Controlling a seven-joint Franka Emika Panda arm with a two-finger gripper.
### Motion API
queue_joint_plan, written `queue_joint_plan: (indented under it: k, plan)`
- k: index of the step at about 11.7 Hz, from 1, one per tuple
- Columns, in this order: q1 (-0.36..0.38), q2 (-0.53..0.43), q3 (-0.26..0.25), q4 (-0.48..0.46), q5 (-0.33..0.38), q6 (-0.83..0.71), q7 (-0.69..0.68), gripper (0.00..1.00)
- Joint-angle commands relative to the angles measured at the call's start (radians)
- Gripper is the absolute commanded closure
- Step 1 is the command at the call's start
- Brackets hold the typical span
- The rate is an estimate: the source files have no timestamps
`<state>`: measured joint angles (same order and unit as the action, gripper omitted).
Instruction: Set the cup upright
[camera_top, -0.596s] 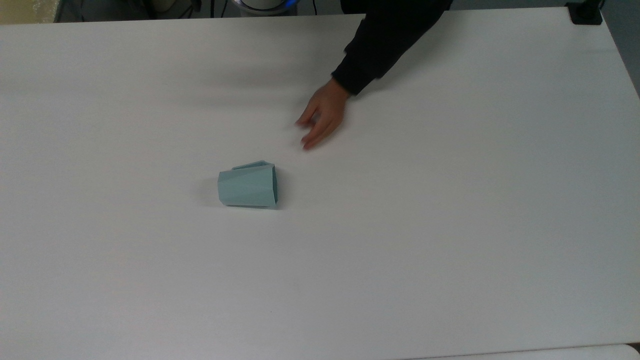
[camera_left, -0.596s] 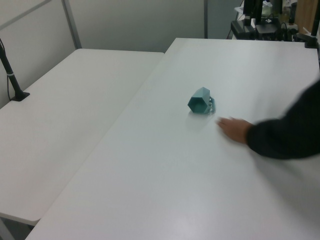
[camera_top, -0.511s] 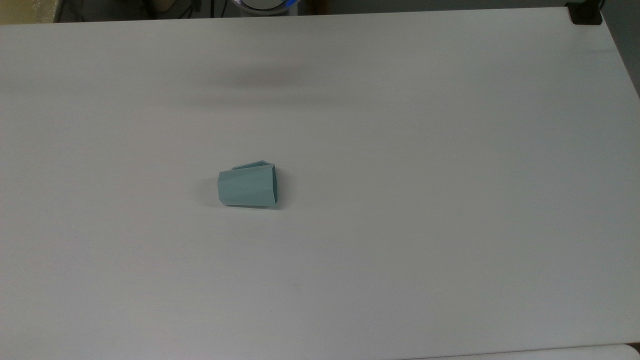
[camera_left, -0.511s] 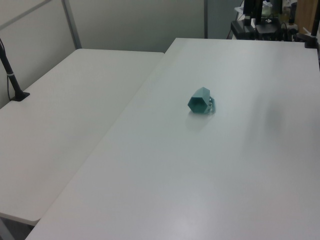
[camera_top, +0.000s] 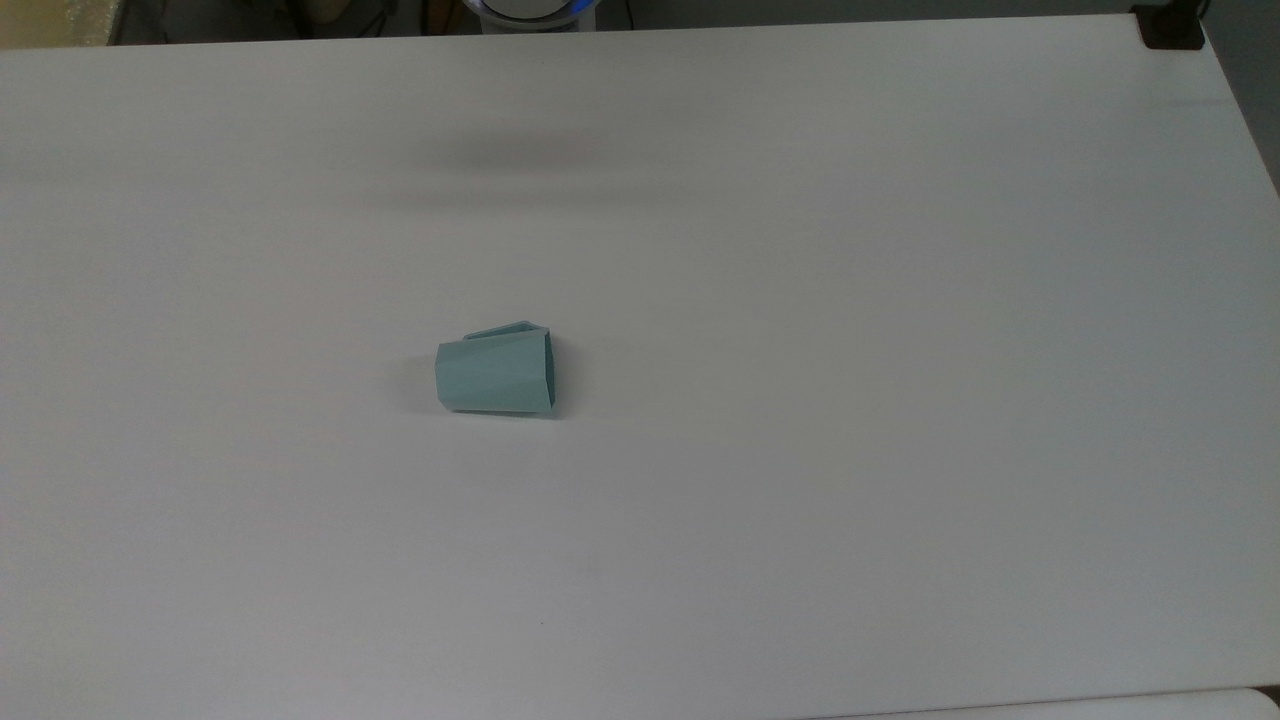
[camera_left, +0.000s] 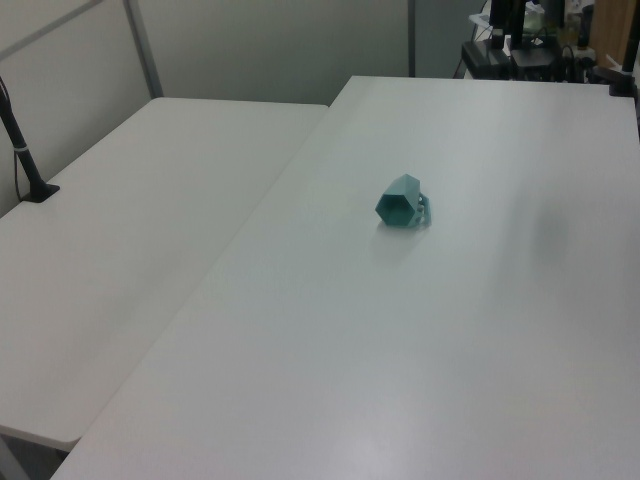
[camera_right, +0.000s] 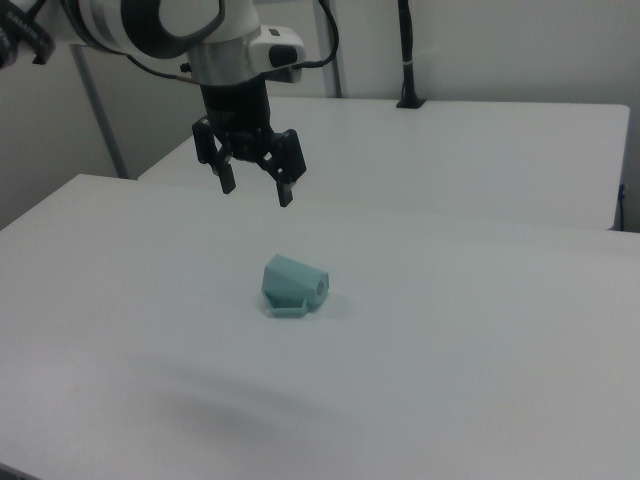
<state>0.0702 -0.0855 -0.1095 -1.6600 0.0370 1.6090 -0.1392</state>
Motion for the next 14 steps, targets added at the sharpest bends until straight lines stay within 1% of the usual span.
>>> queue_joint_plan:
  k: [1, 3, 4, 5, 6, 7, 9, 10, 12, 13, 14]
  plan:
    - [0.008, -0.008, -0.015, -0.003, 0.021, 0.011, -0.023, 0.00]
    - [0.020, 0.027, -0.004, 0.028, 0.014, 0.019, 0.006, 0.00]
    - [0.028, 0.067, 0.002, 0.066, 0.001, 0.046, 0.071, 0.00]
    - [0.067, 0.105, 0.001, 0.097, -0.006, 0.071, 0.129, 0.00]
    - [0.100, 0.133, -0.001, 0.114, -0.031, 0.080, 0.156, 0.00]
    - [0.146, 0.179, 0.001, 0.130, -0.113, 0.083, 0.199, 0.00]
    - [0.274, 0.257, 0.001, 0.132, -0.327, 0.083, 0.312, 0.00]
    - [0.311, 0.280, 0.002, 0.134, -0.400, 0.080, 0.323, 0.00]
    - [0.321, 0.305, 0.002, 0.185, -0.404, 0.065, 0.323, 0.00]
    - [0.339, 0.329, 0.002, 0.219, -0.405, 0.040, 0.323, 0.00]
    - [0.361, 0.363, 0.001, 0.233, -0.416, 0.011, 0.326, 0.00]
